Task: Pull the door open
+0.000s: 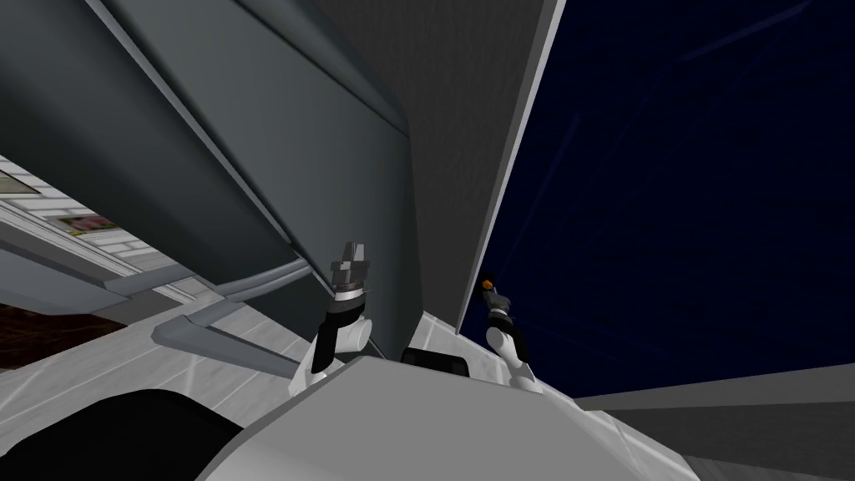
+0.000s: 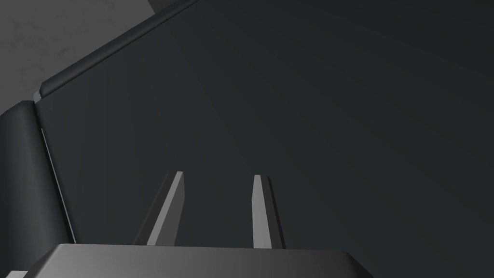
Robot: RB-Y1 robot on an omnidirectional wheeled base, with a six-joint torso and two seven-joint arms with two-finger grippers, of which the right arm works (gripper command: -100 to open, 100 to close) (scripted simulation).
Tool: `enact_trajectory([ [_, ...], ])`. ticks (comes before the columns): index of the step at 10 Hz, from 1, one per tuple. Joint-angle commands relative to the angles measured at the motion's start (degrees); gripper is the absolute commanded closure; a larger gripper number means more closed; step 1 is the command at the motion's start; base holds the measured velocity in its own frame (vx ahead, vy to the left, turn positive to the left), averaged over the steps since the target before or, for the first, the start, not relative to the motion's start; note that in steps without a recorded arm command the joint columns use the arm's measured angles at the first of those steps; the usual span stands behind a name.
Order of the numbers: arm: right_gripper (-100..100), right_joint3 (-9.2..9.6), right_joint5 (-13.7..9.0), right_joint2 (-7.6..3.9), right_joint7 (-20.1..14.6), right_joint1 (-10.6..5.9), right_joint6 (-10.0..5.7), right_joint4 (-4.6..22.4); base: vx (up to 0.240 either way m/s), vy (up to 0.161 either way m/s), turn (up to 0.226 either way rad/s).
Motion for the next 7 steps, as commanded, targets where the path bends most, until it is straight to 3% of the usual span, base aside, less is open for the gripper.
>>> enact_trajectory([
  [1, 100, -0.77, -0.1, -0.41, 0.0, 0.11, -0.3, 0.1, 0.004, -0.009, 0.0],
  [2, 100, -0.77, -0.1, -0.41, 0.0, 0.11, -0.3, 0.1, 0.004, -0.01, 0.009],
  [3, -100, -0.25, -0.1, -0.96, -0.1, -0.09, -0.32, -0.8, -0.089, -0.041, -0.27],
  [7, -100, 2.35, 0.6, -2.32, 0.0, -0.72, -0.54, -3.9, -0.095, -0.025, -0.256],
])
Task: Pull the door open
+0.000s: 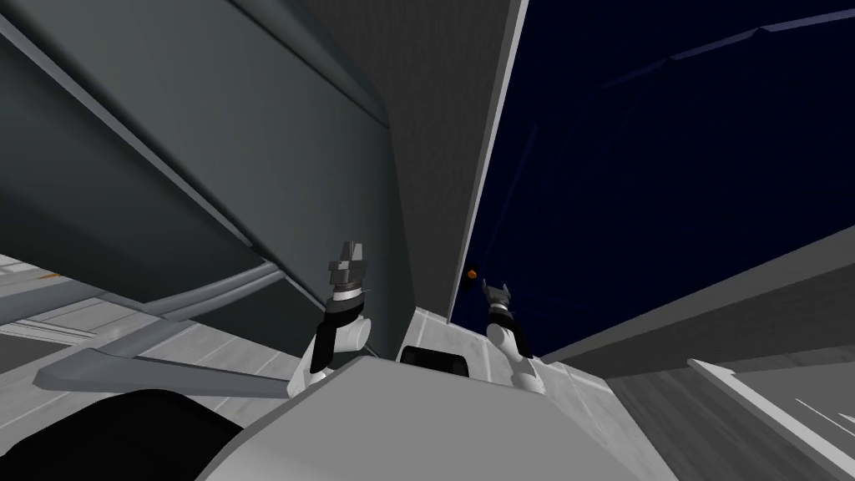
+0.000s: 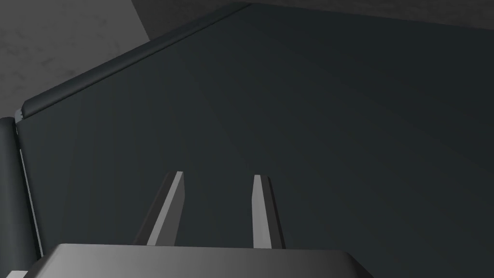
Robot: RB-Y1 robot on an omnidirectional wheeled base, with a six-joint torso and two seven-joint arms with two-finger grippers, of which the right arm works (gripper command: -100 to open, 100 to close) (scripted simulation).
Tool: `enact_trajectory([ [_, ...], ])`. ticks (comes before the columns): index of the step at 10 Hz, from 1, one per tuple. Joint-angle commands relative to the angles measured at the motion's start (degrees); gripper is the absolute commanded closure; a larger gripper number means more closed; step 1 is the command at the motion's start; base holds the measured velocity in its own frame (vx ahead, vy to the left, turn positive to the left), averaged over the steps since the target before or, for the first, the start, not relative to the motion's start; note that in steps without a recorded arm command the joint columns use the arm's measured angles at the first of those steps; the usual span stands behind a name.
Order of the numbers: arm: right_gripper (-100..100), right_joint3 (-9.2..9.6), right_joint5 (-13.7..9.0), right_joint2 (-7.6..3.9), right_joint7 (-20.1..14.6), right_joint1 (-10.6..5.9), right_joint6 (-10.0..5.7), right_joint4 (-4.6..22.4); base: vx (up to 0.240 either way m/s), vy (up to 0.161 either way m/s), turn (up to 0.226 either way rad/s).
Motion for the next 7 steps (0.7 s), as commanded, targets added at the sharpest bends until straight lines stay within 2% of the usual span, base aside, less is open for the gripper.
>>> enact_trajectory([
  [1, -100, 1.73, 0.5, -0.35, 0.1, -0.37, -0.37, -0.4, 0.001, 0.006, -0.082],
  [3, -100, 3.94, 1.1, 1.09, 1.0, -0.4, -0.88, -0.2, 0.015, 0.012, -0.03],
  [5, -100, 6.01, 1.6, 3.93, 2.2, -0.21, -1.51, 1.2, -0.017, 0.008, -0.001],
  [7, -100, 7.47, 2.1, 7.05, 3.4, 0.08, -1.97, 3.1, -0.133, 0.032, -0.031],
])
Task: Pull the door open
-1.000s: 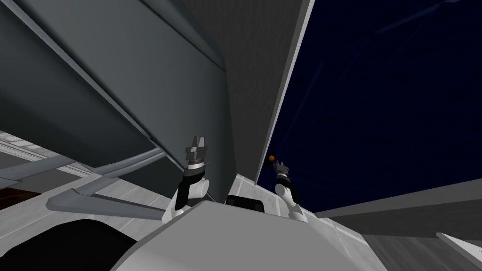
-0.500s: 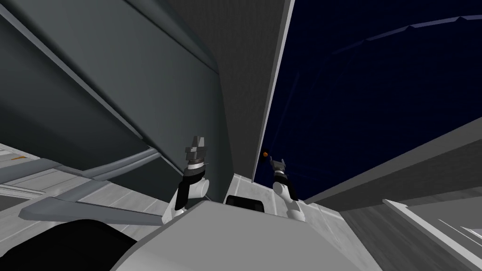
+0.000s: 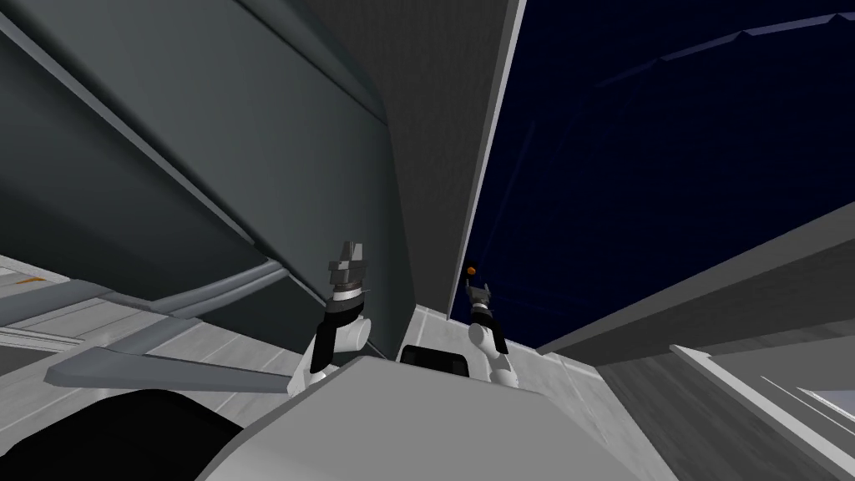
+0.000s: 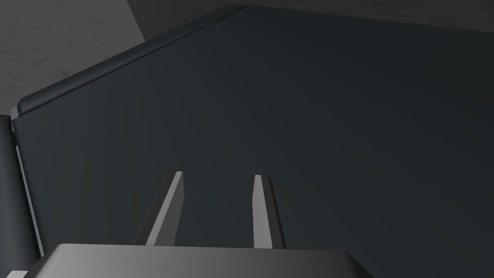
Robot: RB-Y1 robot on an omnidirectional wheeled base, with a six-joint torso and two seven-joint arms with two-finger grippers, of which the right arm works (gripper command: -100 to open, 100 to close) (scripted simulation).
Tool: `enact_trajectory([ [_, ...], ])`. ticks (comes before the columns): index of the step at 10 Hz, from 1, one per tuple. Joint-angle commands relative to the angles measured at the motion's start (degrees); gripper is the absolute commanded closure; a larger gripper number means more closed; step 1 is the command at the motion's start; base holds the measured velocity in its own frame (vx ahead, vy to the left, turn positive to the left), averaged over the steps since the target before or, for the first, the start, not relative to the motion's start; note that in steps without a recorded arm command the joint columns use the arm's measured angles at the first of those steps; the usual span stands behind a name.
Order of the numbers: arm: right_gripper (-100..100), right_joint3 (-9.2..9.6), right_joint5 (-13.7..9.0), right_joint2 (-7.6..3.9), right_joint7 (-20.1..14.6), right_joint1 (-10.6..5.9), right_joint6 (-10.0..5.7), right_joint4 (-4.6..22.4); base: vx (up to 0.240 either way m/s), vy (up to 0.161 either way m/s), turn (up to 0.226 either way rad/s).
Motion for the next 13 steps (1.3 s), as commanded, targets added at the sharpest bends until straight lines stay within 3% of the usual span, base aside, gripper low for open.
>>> enact_trajectory([
  [1, -100, 0.72, 0.3, 1.63, 0.7, 0.61, -0.14, 0.4, -0.164, 0.042, -0.029],
  [5, -100, -1.51, -0.9, -1.64, 0.0, -0.4, -0.41, 1.8, -0.131, -0.02, -0.068],
  [8, -100, -4.49, -2.2, -3.8, -1.1, -0.92, -0.63, 2.8, -0.054, -0.034, 0.094],
  [13, -100, -6.8, -2.9, -4.65, -2.6, -1.31, -0.98, 3.3, 0.202, 0.027, 0.169],
])
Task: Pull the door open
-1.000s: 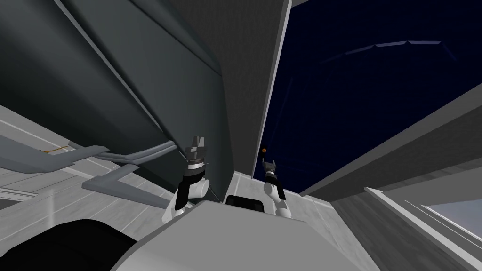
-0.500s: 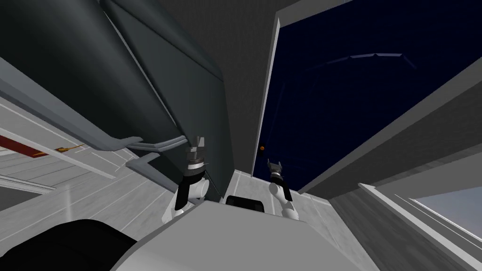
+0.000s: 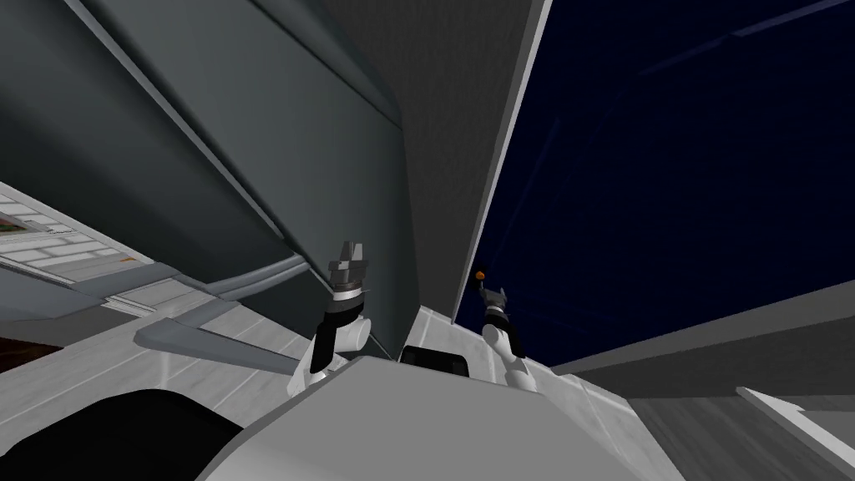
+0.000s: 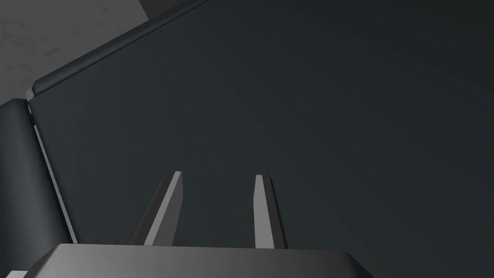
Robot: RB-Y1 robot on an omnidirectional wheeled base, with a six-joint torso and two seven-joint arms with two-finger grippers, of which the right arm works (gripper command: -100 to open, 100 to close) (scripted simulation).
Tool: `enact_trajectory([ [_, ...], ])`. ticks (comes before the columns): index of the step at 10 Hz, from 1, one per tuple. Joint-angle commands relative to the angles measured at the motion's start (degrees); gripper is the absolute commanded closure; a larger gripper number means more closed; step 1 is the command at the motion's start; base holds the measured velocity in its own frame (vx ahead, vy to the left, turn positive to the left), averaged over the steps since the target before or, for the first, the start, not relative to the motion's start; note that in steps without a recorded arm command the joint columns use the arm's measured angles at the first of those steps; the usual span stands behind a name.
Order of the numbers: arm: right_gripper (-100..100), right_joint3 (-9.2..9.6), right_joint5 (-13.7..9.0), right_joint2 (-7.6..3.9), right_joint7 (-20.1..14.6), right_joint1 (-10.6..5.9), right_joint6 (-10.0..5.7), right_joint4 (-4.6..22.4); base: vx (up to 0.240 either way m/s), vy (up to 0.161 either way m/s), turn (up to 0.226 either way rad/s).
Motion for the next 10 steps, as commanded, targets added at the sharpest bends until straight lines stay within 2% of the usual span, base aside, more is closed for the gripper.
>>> enact_trajectory([
  [1, -100, -0.59, -0.2, -0.04, -0.4, 0.03, -0.05, -0.1, 0.225, 0.012, 0.199],
  [3, -100, -0.97, -0.3, 0.0, -0.7, -0.03, -0.14, 0.0, 0.163, 0.01, 0.131],
  [4, -100, -0.7, -0.2, 0.1, -0.6, 0.39, -0.13, 0.0, 0.015, -0.008, -0.006],
  [5, 100, -0.7, -0.2, 0.1, -0.6, 0.39, -0.13, 0.0, -0.04, -0.017, 0.005],
  [10, 100, -0.7, -0.2, 0.1, -0.6, 0.39, -0.13, 0.0, -0.005, -0.001, 0.002],
])
